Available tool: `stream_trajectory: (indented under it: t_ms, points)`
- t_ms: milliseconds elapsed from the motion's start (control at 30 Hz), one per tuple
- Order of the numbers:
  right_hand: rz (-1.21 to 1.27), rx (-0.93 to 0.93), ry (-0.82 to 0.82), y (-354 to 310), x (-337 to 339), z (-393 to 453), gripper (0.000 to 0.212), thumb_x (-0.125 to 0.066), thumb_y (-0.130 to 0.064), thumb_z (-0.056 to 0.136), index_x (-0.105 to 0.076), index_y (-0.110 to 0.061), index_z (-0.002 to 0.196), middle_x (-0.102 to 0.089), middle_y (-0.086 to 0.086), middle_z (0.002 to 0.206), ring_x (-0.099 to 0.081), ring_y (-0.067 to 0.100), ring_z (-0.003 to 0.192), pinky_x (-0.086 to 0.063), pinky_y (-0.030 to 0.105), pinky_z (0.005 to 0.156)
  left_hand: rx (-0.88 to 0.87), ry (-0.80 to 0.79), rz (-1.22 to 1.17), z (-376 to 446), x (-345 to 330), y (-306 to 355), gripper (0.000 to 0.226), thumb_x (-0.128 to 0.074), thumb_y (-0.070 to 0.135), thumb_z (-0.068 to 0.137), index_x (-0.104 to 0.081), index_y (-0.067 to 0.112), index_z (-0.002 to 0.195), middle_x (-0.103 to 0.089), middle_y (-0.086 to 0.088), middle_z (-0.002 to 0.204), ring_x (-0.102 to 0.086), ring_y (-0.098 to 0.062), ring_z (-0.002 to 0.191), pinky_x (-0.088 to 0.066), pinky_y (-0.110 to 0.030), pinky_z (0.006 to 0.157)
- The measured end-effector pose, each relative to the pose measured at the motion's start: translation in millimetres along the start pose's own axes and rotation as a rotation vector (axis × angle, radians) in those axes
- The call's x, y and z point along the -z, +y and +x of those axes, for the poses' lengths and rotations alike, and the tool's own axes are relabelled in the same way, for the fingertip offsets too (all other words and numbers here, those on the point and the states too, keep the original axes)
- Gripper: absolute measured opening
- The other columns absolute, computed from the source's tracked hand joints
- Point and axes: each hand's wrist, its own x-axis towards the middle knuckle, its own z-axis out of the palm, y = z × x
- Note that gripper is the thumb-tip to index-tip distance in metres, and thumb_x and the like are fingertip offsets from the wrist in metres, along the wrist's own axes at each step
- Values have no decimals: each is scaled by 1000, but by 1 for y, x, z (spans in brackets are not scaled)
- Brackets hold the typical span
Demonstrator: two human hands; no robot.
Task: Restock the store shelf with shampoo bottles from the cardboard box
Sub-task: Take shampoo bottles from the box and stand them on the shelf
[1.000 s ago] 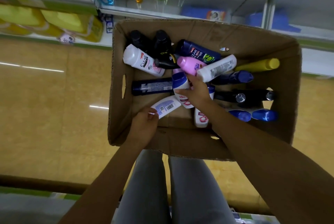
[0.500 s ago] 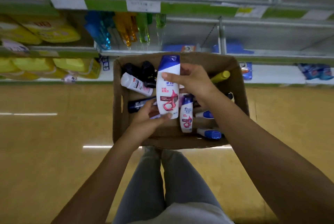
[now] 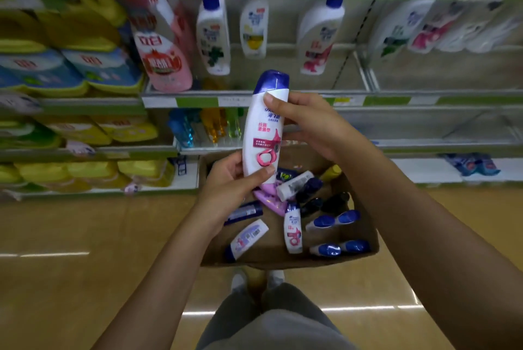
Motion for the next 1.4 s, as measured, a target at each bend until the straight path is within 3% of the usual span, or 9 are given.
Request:
stream_trajectory:
  t_ms: [133, 267, 433, 667, 767, 900, 1067, 1167, 1400]
  points:
    - [17, 60, -18, -28, -7, -5, 32, -60, -36, 94, -68, -9, 109, -74, 1, 93, -70, 13, 85, -58, 31, 77, -84, 12, 28, -6, 4, 25, 29, -72, 13, 81, -67, 22, 108, -74, 6, 98, -69, -9, 94, -54, -23, 81]
    - [-19, 117, 19, -49, -11, -6, 40, -66, -40, 89, -65, -10, 114, -73, 1, 101, -70, 15, 93, -56, 38, 86, -195, 82, 94, -9, 5, 43, 31, -77, 16, 77, -69, 21, 107, -75, 8, 93, -70, -6, 87, -54, -19, 73]
    - [44, 109, 2, -61, -13, -8, 33, -70, -32, 87, -65, -7, 108, -72, 3, 95, -70, 20, 94, -56, 43, 90, -400, 266, 397, -15, 3, 56, 44, -78, 28, 75, -65, 27, 117, -72, 10, 95, -67, -5, 85, -58, -27, 71]
    - [191, 196, -15, -76, -15, -11, 22, -56, -13, 94, -58, 0, 111, -63, 27, 117, -64, 33, 100, -54, 47, 92, -534, 374, 616, -18, 6, 70, 72, -69, 59, 74, -49, 28, 136, -68, 7, 106, -63, -9, 92, -56, -34, 76]
    - [199, 215, -11, -83, -16, -11, 15, -54, -12, 95, -57, -4, 108, -63, 26, 120, -65, 35, 100, -55, 47, 90, -520, 349, 582, -20, 7, 81, 73, -71, 57, 72, -51, 23, 134, -68, 5, 106, -63, -8, 93, -55, -30, 79]
    - [141, 264, -6, -96, -16, -13, 21, -58, -26, 94, -62, -10, 107, -68, 17, 109, -66, 26, 98, -58, 41, 82, -471, 232, 409, -19, 13, 96, 50, -75, 39, 76, -61, 22, 121, -70, 12, 96, -65, 0, 86, -56, -21, 75]
    - [200, 313, -15, -124, -15, -20, 19, -58, -24, 95, -59, -10, 108, -70, 7, 99, -68, 19, 86, -56, 34, 78, -276, -99, 18, -22, 21, 119, 39, -65, 34, 80, -63, 24, 117, -72, 7, 106, -68, -10, 101, -54, -31, 89]
    - [159, 361, 61, -139, -23, -27, 24, -66, -17, 89, -59, -8, 110, -74, 9, 93, -71, 20, 79, -55, 26, 60, -205, -195, -105, -20, 27, 126, 40, -62, 33, 76, -62, 23, 115, -72, 4, 109, -67, -15, 104, -50, -38, 93]
    - [78, 445, 169, -157, -39, -34, 35, -73, -18, 83, -59, -5, 113, -76, 12, 90, -73, 22, 77, -52, 24, 55, -264, -224, -21, -10, 41, 137, 45, -69, 23, 73, -62, 20, 117, -71, 2, 113, -65, -14, 108, -51, -33, 95]
